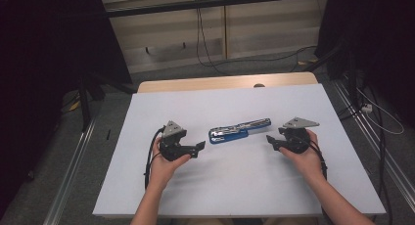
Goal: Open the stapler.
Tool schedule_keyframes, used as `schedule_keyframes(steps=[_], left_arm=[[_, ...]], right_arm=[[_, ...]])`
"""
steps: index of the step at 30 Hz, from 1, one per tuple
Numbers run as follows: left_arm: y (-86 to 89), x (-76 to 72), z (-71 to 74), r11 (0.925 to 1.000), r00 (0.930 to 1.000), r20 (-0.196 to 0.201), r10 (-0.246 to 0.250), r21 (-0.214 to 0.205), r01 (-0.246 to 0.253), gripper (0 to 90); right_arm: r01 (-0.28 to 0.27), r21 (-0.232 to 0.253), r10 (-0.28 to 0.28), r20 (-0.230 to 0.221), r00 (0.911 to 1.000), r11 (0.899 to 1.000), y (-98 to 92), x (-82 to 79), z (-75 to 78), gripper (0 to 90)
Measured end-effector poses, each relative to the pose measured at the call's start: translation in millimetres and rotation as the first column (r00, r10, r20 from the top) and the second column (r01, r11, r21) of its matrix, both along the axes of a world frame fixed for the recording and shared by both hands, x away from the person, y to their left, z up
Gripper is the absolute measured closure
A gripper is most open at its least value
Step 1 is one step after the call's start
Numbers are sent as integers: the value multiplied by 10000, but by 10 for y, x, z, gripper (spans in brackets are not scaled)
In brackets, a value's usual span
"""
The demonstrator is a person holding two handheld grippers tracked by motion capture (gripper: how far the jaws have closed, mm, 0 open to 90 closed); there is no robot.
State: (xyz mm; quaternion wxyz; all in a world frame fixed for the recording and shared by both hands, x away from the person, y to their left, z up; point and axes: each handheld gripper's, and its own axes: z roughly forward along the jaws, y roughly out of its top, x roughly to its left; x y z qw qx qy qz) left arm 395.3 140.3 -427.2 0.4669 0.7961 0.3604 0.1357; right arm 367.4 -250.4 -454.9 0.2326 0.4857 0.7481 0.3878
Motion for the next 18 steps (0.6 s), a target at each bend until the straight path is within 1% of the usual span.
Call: schedule_keyframes(steps=[1, 3, 5, 9, 12, 14, 16, 18], left_arm=[[7, -4, 0, 10000, 10000, 5, 17, -11, -17, 124], [24, -7, 0, 10000, 10000, 13, 39, -4, -39, 124], [34, -11, -1, 10000, 9999, 51, 87, 8, -87, 123], [45, -20, 0, 9999, 10000, 59, 79, 62, -79, 115], [47, -20, 4, 9999, 9999, 88, 116, 0, -116, 115], [48, -18, 4, 9999, 9999, 113, 117, 39, -118, 115], [51, -15, 2, 9999, 9999, 99, 106, 91, -107, 115], [51, -15, 1, 9999, 9999, 98, 136, 38, -136, 116]], right_arm=[[45, -12, -45, -105, 9999, 10000, -4, 1, -10, 450], [74, -9, -75, -201, 9998, 10000, -13, 6, -30, 488], [90, 67, -88, -319, 9995, 9999, -14, 15, -50, 491], [37, 68, -33, -533, 9986, 10000, 0, 7, -90, 572], [-9, -66, 5, -554, 9985, 10000, 9, 7, -93, 607], [-67, -143, 58, -635, 9980, 9999, 21, 8, -90, 630], [-144, -219, 128, -694, 9975, 9997, 37, 13, -97, 642], [-165, -323, 142, -727, 9973, 9993, 52, 18, -103, 654]])
